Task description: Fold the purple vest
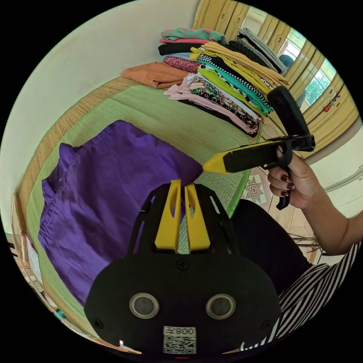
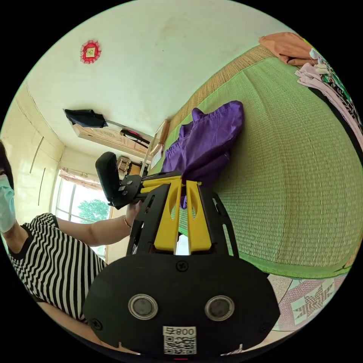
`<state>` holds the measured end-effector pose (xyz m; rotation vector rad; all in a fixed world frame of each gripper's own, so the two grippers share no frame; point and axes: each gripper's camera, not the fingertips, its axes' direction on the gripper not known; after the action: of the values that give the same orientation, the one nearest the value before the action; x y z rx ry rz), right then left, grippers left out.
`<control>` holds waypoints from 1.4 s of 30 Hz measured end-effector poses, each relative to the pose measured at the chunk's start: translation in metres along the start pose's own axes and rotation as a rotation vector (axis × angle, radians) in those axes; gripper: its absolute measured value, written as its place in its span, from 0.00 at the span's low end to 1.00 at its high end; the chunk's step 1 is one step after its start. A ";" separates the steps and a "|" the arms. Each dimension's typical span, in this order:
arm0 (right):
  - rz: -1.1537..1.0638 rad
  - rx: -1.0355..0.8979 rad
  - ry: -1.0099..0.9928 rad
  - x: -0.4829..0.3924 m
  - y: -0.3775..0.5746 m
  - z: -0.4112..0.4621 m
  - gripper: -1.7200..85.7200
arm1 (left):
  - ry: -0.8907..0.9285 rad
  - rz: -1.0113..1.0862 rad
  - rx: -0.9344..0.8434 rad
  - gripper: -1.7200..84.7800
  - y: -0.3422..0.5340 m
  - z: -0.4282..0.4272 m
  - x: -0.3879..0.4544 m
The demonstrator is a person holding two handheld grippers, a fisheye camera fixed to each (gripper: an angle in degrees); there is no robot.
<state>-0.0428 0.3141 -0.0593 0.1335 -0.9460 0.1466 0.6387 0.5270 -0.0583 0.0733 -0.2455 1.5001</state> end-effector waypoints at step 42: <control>0.023 -0.003 -0.015 -0.079 -0.315 0.090 0.02 | 0.349 -0.317 0.413 0.03 0.306 0.099 -0.147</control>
<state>-0.1024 -0.0162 -0.0874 0.1215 -0.9627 0.1652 0.3163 0.3863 -0.0234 0.1698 0.3456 1.2022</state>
